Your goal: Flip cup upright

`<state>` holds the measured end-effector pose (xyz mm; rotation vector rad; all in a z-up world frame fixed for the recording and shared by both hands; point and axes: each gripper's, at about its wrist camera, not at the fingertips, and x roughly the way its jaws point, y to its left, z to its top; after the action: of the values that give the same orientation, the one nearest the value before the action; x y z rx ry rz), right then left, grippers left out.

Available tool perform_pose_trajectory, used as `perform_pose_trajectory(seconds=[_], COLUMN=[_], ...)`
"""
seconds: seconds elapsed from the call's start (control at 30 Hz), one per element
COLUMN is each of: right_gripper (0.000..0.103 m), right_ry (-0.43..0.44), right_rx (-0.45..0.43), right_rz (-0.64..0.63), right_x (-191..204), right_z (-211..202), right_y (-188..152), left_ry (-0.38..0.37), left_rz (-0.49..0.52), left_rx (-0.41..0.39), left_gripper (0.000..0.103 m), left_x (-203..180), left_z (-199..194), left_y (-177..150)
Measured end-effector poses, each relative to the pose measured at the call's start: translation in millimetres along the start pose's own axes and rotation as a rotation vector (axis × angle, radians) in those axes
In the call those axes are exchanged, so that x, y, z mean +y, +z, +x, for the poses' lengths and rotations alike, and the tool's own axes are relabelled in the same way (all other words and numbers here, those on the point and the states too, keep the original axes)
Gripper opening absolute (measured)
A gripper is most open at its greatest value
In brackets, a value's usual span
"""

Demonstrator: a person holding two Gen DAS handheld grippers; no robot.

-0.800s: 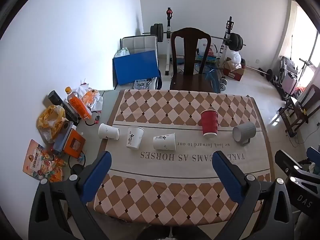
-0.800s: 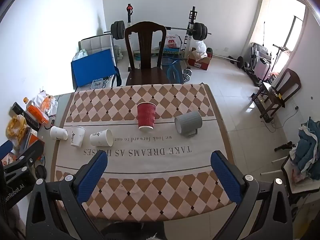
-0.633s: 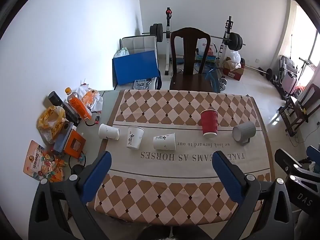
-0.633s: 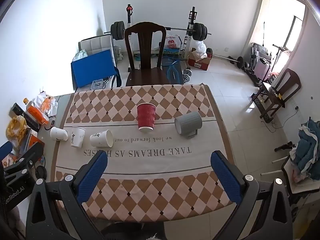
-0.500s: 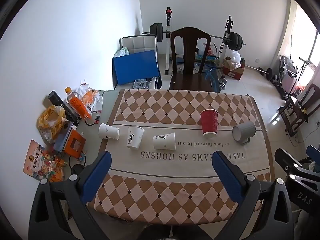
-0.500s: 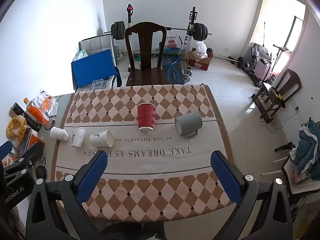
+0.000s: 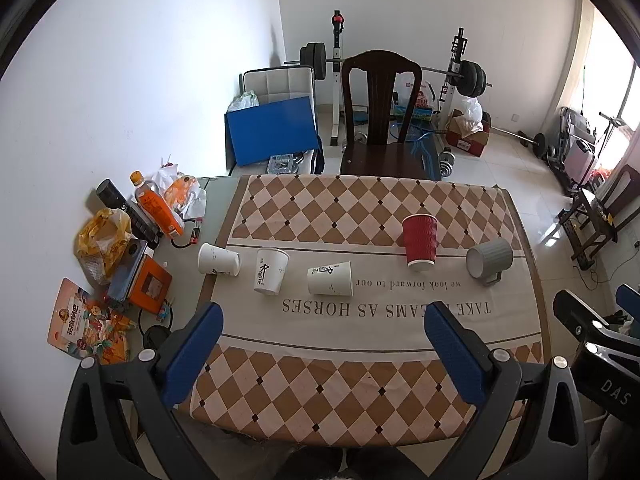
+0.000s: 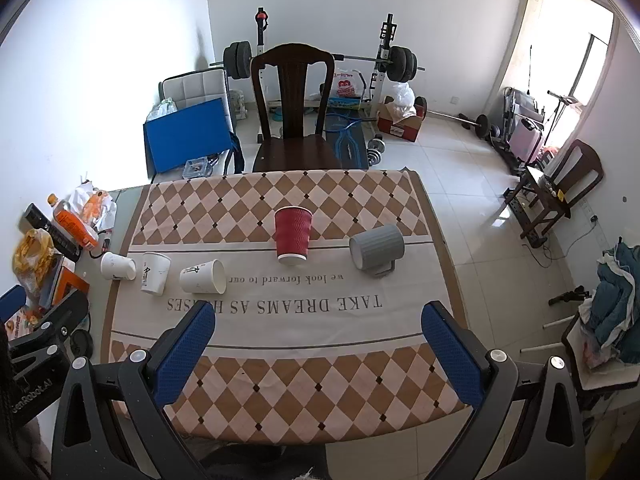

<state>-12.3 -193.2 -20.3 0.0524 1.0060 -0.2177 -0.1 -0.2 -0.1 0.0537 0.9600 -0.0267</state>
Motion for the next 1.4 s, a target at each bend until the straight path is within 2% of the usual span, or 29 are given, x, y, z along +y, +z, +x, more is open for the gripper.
perform_pose_trajectory(seconds=[1.4], right_gripper=[0.103], right_ry=[-0.004], right_rx=[-0.001], right_rz=[0.001], right_x=[1.6], right_z=[-2.4], right_y=[1.8], left_ry=[-0.007], left_rz=[0.000], left_rx=[-0.002], left_gripper=[0.103], left_x=[-5.6], left_z=[0.5], left_y=[-11.1])
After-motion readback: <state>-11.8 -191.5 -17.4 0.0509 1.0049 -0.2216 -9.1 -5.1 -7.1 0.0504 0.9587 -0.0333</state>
